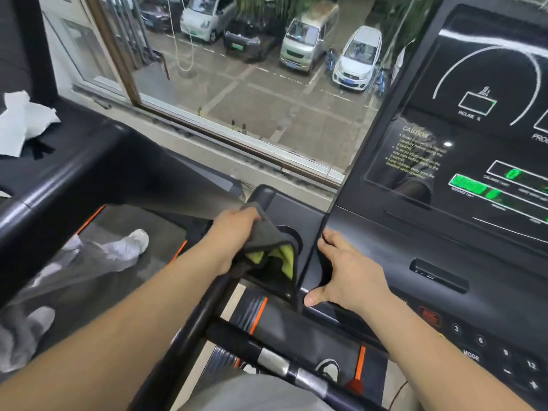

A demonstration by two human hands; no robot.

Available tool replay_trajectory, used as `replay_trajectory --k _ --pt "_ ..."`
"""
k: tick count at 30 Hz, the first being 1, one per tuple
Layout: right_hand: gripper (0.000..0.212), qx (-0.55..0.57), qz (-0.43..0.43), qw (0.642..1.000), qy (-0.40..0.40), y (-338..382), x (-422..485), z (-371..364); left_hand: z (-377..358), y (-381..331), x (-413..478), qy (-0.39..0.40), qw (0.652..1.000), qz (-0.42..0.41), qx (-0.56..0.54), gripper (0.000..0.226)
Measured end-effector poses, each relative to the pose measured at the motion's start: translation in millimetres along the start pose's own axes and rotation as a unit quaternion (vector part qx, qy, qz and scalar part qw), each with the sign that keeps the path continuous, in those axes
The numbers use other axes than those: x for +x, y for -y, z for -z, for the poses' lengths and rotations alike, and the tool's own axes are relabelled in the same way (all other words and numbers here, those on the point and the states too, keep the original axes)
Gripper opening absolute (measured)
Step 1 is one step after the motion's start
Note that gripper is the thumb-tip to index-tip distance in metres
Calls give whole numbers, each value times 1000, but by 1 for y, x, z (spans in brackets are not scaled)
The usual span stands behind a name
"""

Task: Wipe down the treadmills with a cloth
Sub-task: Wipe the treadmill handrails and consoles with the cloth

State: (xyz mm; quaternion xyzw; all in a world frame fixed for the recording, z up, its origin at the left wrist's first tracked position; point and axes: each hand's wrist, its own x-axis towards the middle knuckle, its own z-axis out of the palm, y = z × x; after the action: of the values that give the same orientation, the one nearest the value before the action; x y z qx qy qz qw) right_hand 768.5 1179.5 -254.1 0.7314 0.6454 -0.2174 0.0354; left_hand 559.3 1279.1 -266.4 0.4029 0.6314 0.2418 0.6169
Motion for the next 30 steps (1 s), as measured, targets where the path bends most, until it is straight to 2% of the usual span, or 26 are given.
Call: replay_trajectory --k 2,3,5,7,8,10,11,13,16,19,21,25,26,28,29,30 --pt "130 -19 2 1000 8 3 1 1 17 -18 -7 -65 993 -52 -81 18" --pt "130 -33 3 999 8 4 1 1 19 -23 -13 -85 986 -116 -88 16" --pt "130 -64 12 998 3 7 1 1 16 -17 -30 -107 956 -272 -21 18" --pt "135 -95 25 995 -6 6 3 2 -2 12 -40 -84 904 -382 171 32" --pt "139 -109 33 993 -12 4 5 2 -14 32 -36 -51 865 -401 298 40" --pt "146 -120 47 992 -12 0 9 2 -39 69 -18 26 773 -383 505 61" --pt "147 -116 50 992 -5 -2 10 1 -46 79 -9 34 748 -368 551 69" --pt "148 -103 47 994 9 -3 12 0 -51 80 10 24 738 -377 559 69" --pt "149 -94 41 995 14 -4 13 -1 -55 69 22 -19 722 -429 542 50" --pt "149 -78 40 996 13 -6 11 -2 -59 78 6 -38 748 -435 500 47" --pt "149 -69 41 997 11 -6 12 -1 -54 77 -5 -24 759 -411 504 50" --pt "148 -74 38 996 17 -6 14 2 -54 46 8 -16 706 -374 600 48" --pt "149 -76 36 996 20 -5 14 2 -59 38 14 -7 704 -357 614 45" --pt "150 -72 30 997 19 -6 14 1 -70 27 19 9 712 -302 634 44" --pt "150 -67 26 997 16 -7 14 1 -75 23 22 13 728 -280 626 44" --pt "150 -63 23 998 13 -7 14 0 -76 21 20 19 767 -258 587 42"
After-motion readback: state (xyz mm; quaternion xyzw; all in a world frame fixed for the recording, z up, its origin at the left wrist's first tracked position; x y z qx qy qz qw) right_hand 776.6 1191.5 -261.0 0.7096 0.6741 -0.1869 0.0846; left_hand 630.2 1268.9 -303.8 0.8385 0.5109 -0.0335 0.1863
